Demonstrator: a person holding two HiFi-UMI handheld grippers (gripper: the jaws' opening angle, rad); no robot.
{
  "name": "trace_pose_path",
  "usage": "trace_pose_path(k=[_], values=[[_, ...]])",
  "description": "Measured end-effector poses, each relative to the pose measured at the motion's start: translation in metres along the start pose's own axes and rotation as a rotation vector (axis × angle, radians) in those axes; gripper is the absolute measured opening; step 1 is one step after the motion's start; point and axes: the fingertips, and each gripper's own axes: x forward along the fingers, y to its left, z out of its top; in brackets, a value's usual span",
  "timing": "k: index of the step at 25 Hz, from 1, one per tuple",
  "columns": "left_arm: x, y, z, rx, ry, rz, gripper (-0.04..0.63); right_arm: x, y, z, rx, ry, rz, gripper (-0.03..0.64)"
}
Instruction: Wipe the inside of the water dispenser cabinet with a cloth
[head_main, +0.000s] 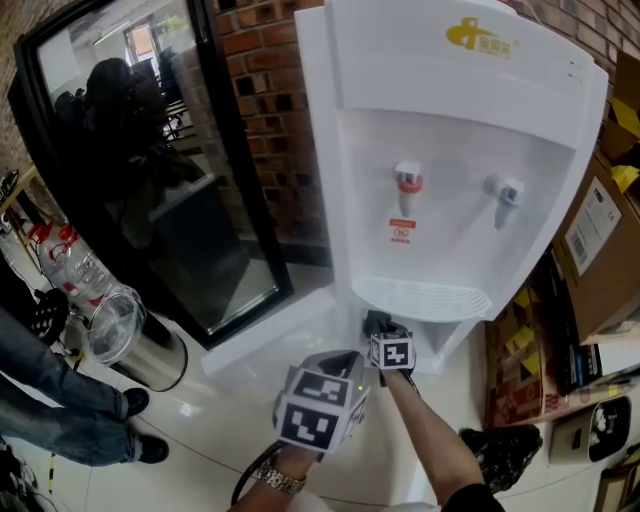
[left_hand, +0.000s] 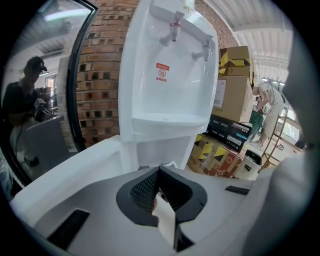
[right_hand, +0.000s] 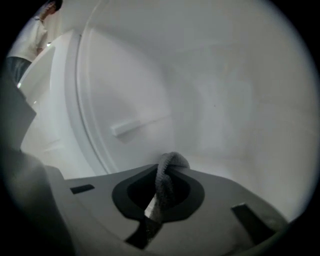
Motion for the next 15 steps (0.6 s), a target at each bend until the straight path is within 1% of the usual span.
trace_pose_path(k=[1,3,5,6,7,8,9,10,12,13,15], values=[[0.0,-0.001,0.0,0.001,0.0,-0.004,0.002,-0.002,-0.014,-0.001,0.009,0.002,-0.044,0.008],[0.0,-0.004,0.001,0.005,-0.001,-0.012,0.002,-0.012,-0.051,-0.006,0.052,0.012,-0.168,0.008],[0.001,-0.006,0.002,0.007,-0.005,-0.017,0.002,-0.026,-0.088,-0.015,0.148,0.027,-0.296,0.008],[0.002,-0.007,0.003,0.006,-0.007,-0.021,0.002,-0.034,-0.101,-0.018,0.195,0.028,-0.346,0.008],[0.003,-0.009,0.004,0.006,-0.008,-0.025,0.002,-0.042,-0.108,-0.018,0.223,0.023,-0.376,0.008],[0.004,-0.011,0.004,0.008,-0.007,-0.03,0.002,-0.048,-0.109,-0.015,0.229,0.012,-0.386,0.008],[0.005,-0.013,0.004,0.009,-0.006,-0.035,0.002,-0.052,-0.104,-0.009,0.22,-0.005,-0.376,0.008],[0.006,-0.014,0.003,0.01,-0.005,-0.039,0.002,-0.054,-0.094,-0.002,0.207,-0.027,-0.347,0.008],[0.007,-0.014,0.003,0.01,-0.004,-0.04,0.002,-0.053,-0.065,0.016,0.168,-0.069,-0.263,0.008],[0.007,-0.013,0.003,0.009,-0.004,-0.038,0.002,-0.05,-0.049,0.021,0.142,-0.079,-0.221,0.008],[0.006,-0.011,0.003,0.008,-0.005,-0.033,0.002,-0.038,-0.022,0.016,0.098,-0.059,-0.146,0.009]])
